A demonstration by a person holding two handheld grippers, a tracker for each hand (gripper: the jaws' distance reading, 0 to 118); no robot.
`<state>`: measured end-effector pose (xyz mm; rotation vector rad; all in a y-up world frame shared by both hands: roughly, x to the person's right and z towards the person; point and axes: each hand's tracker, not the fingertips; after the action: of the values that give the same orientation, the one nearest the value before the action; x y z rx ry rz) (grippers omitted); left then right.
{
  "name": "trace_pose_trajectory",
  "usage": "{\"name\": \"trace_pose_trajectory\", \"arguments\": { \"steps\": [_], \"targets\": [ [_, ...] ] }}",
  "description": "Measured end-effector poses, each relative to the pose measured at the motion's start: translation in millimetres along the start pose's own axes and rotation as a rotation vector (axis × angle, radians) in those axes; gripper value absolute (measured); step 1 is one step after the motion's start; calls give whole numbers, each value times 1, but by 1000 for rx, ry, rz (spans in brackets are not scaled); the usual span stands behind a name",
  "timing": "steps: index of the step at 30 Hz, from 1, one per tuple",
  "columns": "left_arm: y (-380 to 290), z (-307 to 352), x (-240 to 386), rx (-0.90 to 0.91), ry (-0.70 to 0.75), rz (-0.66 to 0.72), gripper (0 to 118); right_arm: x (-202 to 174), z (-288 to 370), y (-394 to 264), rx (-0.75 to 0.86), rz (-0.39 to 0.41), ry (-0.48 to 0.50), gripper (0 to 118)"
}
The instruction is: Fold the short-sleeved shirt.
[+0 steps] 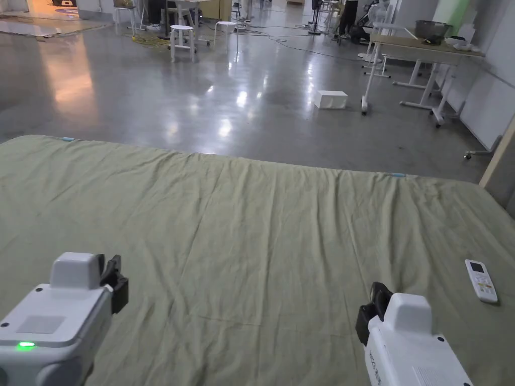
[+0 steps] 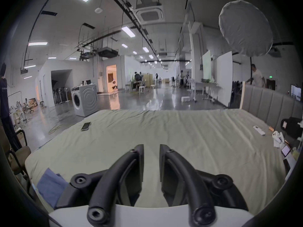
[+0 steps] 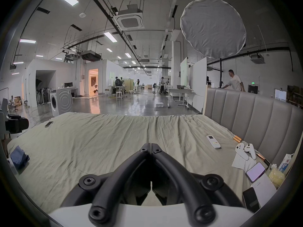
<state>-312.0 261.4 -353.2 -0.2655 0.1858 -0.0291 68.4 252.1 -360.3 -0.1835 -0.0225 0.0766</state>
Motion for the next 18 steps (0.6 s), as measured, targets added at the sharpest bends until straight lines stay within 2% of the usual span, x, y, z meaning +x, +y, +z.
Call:
{"name": "trace_pose_trajectory", "arguments": {
  "steps": [3,10,18],
  "targets": [
    [1,6,29,56,-25,23,8,3,1,0,13,0,-7,0],
    [-5,18,62,88,-56,-1,4,12,4,3,40,-20,-29,0],
    [-2,21,66,84,-65,2,0,15,5,4,51,-14,-35,0]
  ]
}}
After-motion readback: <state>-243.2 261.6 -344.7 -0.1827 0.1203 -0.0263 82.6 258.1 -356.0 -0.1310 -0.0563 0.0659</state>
